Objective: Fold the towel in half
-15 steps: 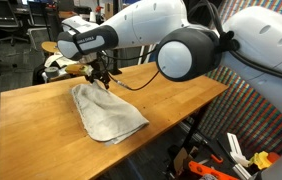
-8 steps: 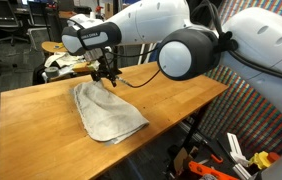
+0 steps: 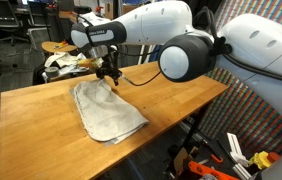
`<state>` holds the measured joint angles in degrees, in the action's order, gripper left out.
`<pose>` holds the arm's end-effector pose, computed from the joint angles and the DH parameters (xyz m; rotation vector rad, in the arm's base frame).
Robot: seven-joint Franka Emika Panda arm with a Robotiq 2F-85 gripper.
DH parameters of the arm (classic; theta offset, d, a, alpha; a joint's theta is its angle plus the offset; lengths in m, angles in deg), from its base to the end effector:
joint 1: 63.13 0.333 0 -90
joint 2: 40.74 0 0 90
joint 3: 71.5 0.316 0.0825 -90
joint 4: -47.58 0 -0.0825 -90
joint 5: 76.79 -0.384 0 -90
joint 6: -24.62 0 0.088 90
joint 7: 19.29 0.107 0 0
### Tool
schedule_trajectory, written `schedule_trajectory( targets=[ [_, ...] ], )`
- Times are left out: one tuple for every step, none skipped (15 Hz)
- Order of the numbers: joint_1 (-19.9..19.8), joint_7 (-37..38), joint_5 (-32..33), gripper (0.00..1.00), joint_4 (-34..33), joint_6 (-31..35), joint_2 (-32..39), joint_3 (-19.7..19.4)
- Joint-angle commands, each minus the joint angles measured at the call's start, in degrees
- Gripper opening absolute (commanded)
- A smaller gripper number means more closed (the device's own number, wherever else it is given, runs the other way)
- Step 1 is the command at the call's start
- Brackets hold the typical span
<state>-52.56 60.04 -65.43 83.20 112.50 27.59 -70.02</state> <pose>0.7614 0.1299 0.2350 2.3530 -1.5526 -0.1039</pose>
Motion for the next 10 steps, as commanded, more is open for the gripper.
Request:
schedule_trajectory(
  targets=[
    [-1.6,2.8,-2.0,1.0,-6.0,-1.8,3.0,0.0],
    [-2.0,3.0,-2.2,1.0,-6.2,-2.0,3.2,0.0],
    [-2.3,3.2,-2.2,1.0,-6.3,-2.0,3.3,-0.1],
    [-2.6,3.5,-2.3,1.0,-6.5,-1.9,3.4,-0.1],
    [-2.8,4.0,-2.3,1.0,-6.7,-1.7,3.5,-0.2],
    [-3.0,4.5,-2.3,1.0,-6.9,-1.6,3.6,-0.3],
    [-3.2,5.0,-2.3,1.0,-7.0,-1.6,3.6,-0.3],
    [-3.4,5.5,-2.3,1.0,-7.2,-1.4,3.7,-0.3],
    [-3.7,6.2,-2.3,1.0,-7.4,-1.3,3.7,-0.3],
    [-3.8,6.8,-2.3,1.0,-7.5,-1.2,3.7,-0.3]
  ],
)
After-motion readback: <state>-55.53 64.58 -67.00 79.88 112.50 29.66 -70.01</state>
